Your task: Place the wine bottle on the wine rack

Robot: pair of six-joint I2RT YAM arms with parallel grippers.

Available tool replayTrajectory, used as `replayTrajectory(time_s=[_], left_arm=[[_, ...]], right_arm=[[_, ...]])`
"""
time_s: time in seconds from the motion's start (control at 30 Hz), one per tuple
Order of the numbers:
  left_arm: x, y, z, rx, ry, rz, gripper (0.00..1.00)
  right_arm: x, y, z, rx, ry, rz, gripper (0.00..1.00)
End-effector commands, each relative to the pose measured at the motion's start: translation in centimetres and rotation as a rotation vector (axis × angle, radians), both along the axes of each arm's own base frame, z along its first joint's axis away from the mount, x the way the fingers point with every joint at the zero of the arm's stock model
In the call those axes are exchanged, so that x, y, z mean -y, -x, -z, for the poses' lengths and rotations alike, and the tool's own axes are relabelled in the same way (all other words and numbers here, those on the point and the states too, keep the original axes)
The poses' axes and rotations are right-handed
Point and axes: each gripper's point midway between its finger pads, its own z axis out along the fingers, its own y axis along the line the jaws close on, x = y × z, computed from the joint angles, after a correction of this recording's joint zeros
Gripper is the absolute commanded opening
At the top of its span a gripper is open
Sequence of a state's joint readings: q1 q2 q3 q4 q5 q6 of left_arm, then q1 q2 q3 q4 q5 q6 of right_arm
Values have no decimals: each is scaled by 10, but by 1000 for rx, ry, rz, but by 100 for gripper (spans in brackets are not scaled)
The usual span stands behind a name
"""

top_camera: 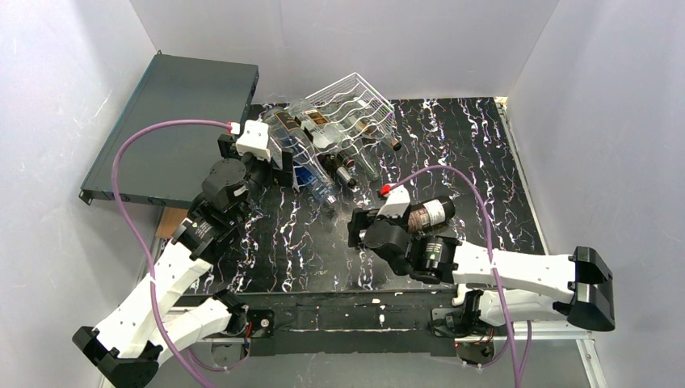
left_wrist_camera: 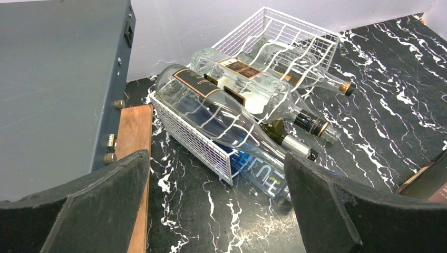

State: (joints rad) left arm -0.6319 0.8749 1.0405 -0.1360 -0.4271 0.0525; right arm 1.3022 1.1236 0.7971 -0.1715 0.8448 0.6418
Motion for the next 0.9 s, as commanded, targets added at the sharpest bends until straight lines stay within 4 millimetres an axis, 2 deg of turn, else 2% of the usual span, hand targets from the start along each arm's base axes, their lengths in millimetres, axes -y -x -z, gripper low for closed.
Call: replayTrajectory(time_s=[0.0,0.03,0.13,0.23,0.5,0.63,0.87], left_arm=[[1,0,-3,9,6,0,99],[0,0,-3,10,8,-5,99],[-1,-1,-3,11,4,-11,99],[-1,0,-4,12,5,-7,99],[-1,0,-5,15,4,-6,99],[0,0,-5,14,5,-2,99],[-1,1,-7,18,8,-3,99]], right_arm=[[18,-10,-7,-186,-288,376,98],[29,-15,1,-248,-283,452,98],[58,-23,45,-553,-274,662,98],[56,-27,68,-698,-323,690,98],[47,-26,103,-801,-392,837,98],[35,-33,111,-801,-390,822,98],[31,-47,122,-782,-282,889,98]])
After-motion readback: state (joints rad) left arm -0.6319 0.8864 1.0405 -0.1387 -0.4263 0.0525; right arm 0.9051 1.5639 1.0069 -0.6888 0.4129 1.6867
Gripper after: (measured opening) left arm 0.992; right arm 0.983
